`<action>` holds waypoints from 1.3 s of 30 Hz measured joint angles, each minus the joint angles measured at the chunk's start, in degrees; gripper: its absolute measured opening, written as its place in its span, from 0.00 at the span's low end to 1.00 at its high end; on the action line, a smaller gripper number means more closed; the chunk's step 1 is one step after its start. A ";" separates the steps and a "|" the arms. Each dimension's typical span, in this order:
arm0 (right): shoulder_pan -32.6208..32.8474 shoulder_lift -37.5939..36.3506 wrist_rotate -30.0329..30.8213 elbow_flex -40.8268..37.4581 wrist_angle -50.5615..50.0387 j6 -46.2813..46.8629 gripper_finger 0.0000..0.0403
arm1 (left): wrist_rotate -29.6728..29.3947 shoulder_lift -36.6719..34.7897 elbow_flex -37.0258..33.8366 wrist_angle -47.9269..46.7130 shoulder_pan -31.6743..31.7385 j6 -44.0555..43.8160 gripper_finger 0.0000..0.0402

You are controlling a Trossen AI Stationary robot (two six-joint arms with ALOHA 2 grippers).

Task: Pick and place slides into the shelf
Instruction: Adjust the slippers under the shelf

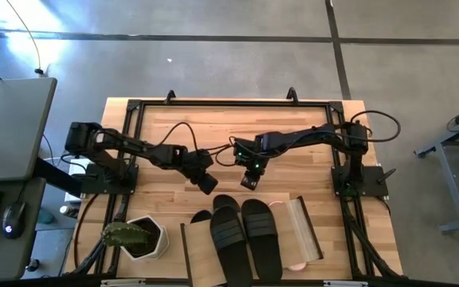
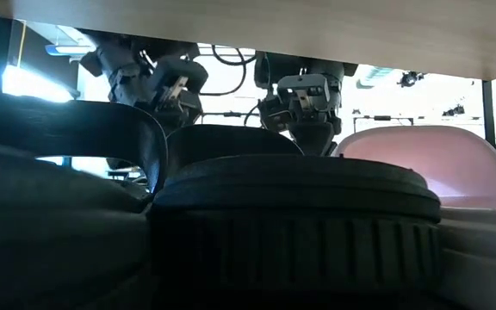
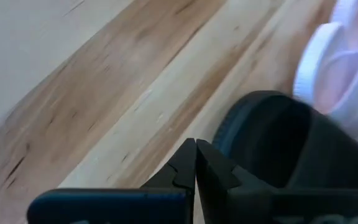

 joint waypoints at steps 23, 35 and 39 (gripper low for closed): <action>-5.81 -27.52 12.41 -17.60 -1.75 4.79 0.00 | 0.44 2.90 0.00 6.29 -0.46 -4.22 0.00; -5.48 -37.57 13.29 -27.91 3.97 10.75 0.00 | -5.01 7.43 2.91 6.12 -2.49 -6.12 0.00; -5.48 -37.53 13.00 -27.76 4.86 10.81 0.00 | -4.16 11.73 6.83 5.58 -2.40 -3.76 0.00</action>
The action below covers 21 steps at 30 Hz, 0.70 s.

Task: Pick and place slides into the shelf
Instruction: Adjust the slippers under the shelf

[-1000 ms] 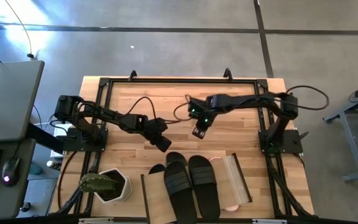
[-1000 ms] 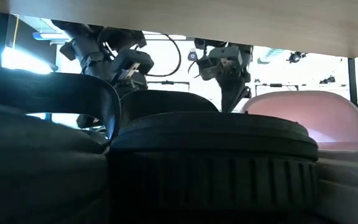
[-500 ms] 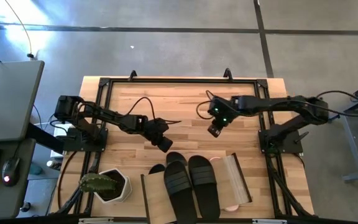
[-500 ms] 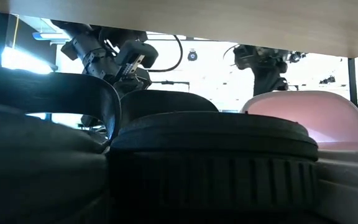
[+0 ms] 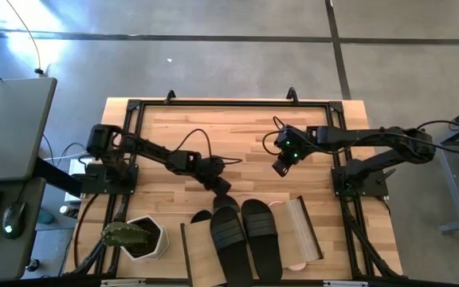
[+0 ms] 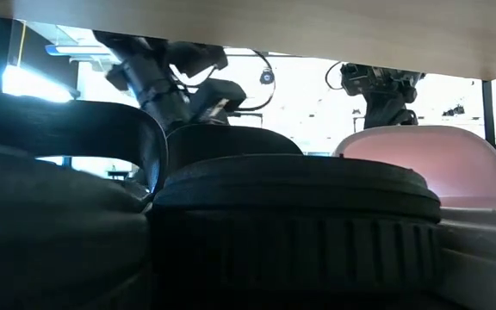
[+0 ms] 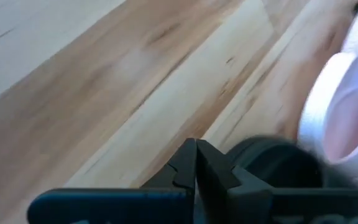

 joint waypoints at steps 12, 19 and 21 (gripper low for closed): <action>0.00 0.00 -0.82 0.02 -0.77 -1.17 0.00 | 5.69 3.07 2.83 -2.66 -2.15 1.10 0.00; 0.00 0.01 -0.48 0.04 -0.76 -2.92 0.00 | 7.44 2.98 2.83 -2.51 -4.80 0.92 0.00; 0.00 0.02 -0.46 0.06 -0.77 -3.16 0.00 | 7.43 2.96 2.83 -2.50 -4.83 0.66 0.00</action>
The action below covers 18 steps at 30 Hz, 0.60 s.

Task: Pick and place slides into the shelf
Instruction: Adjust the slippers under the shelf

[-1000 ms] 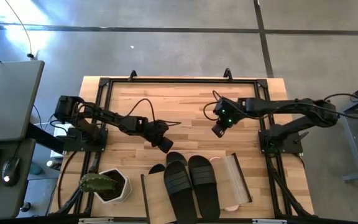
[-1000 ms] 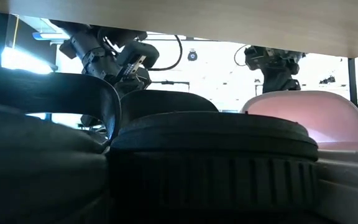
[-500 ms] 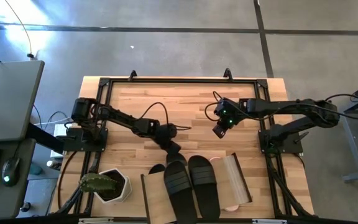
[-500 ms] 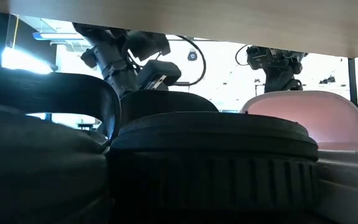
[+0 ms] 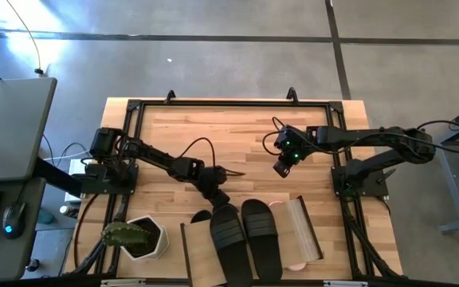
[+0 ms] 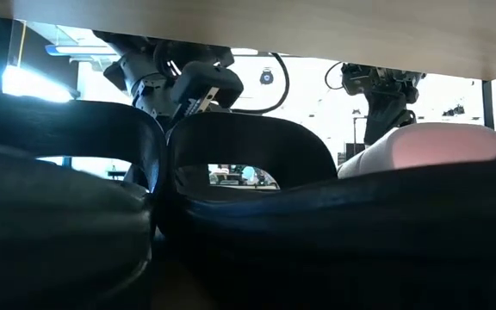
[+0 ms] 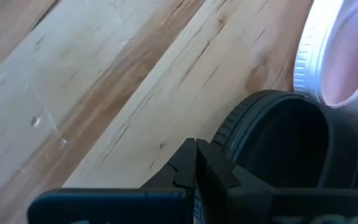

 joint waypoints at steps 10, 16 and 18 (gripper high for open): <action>0.00 0.00 0.00 0.03 0.01 -1.09 0.00 | 2.54 -0.02 2.22 -0.49 -0.16 5.61 0.00; 0.00 0.00 0.00 0.03 0.02 -1.22 0.00 | 2.98 -0.07 4.72 -3.84 -0.13 7.37 0.00; 0.00 0.00 0.00 0.03 0.01 -1.24 0.00 | 1.12 -0.11 4.81 -5.72 -0.06 7.37 0.00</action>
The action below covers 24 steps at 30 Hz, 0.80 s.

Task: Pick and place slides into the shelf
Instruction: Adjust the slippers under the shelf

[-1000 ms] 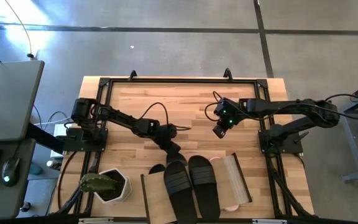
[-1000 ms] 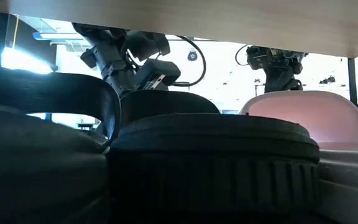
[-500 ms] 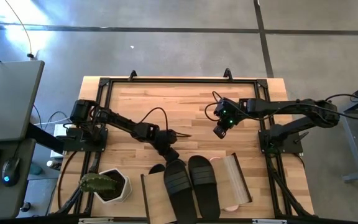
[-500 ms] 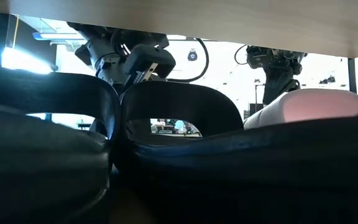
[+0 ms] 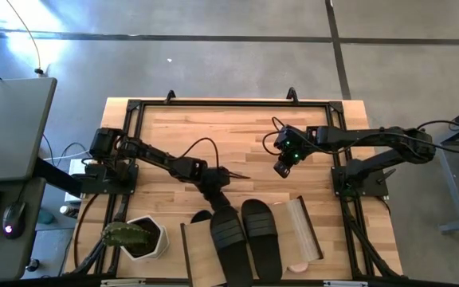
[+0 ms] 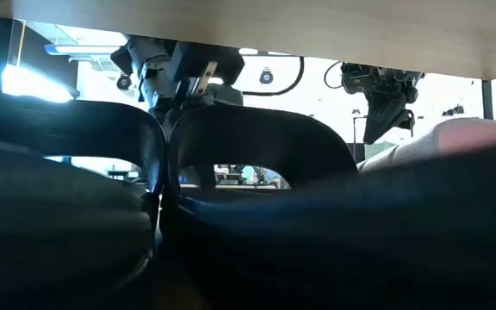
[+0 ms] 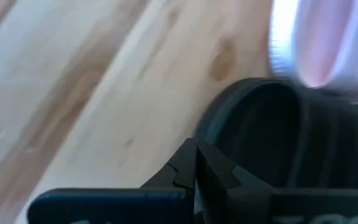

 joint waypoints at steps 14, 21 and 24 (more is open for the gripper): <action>-0.13 -0.30 0.11 0.00 -0.01 -0.42 0.00 | 0.69 0.00 -0.04 -0.11 -0.37 1.09 0.00; -0.13 -5.34 2.42 0.02 -0.42 -0.22 0.00 | 0.66 0.00 -0.07 0.42 -0.67 1.24 0.00; -0.13 -10.95 4.64 0.02 -1.82 -0.41 0.00 | 0.59 0.00 -0.07 0.64 -0.70 1.22 0.00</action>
